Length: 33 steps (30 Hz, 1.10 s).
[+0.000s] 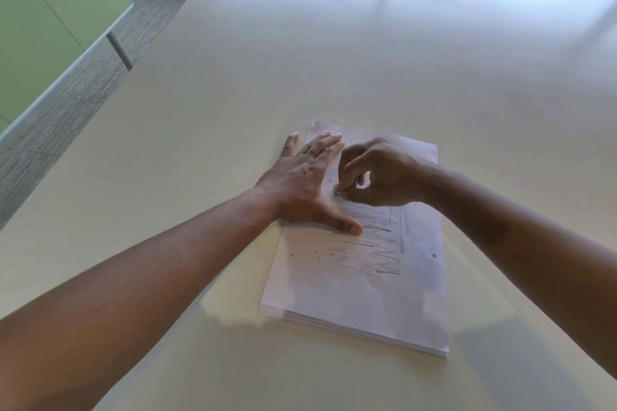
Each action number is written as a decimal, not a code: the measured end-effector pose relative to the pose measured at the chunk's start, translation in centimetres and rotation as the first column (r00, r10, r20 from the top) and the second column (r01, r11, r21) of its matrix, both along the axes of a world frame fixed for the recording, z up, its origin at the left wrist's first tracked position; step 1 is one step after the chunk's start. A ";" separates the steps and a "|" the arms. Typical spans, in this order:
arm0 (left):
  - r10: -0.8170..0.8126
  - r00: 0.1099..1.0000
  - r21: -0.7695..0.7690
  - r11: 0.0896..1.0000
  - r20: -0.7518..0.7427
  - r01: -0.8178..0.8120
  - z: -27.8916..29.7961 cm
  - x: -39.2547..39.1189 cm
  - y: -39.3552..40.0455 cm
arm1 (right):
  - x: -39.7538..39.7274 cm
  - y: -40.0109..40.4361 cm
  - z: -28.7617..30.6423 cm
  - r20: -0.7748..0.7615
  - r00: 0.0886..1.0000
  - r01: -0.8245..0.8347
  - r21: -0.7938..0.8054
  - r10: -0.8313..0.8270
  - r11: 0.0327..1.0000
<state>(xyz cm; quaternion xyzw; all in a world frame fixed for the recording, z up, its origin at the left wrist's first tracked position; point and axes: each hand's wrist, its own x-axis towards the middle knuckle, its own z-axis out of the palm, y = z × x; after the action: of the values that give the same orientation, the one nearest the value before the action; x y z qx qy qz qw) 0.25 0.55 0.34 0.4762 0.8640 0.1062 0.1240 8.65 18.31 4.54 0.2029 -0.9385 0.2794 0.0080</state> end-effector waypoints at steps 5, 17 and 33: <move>-0.003 1.000 -0.005 1.000 -0.005 0.003 0.1 0.1 0.1 | 0.4 -0.1 -0.2 0.031 0.999 -0.011 -0.015 0.012 1.000; -0.001 1.000 -0.008 1.000 -0.012 0.001 0.1 0.1 0.1 | -0.9 0.4 -0.8 -0.097 0.983 0.150 -0.034 -0.153 0.988; 0.001 1.000 -0.015 1.000 -0.009 -0.001 -0.1 -0.1 0.1 | -1.1 0.7 -1.0 -0.139 0.962 0.234 -0.032 -0.236 0.972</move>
<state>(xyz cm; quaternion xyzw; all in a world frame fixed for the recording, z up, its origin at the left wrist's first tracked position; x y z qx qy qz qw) 0.17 0.66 0.24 0.4755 0.8655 0.0977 0.1238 7.51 18.98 3.51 0.1093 -0.9508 0.2687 0.1092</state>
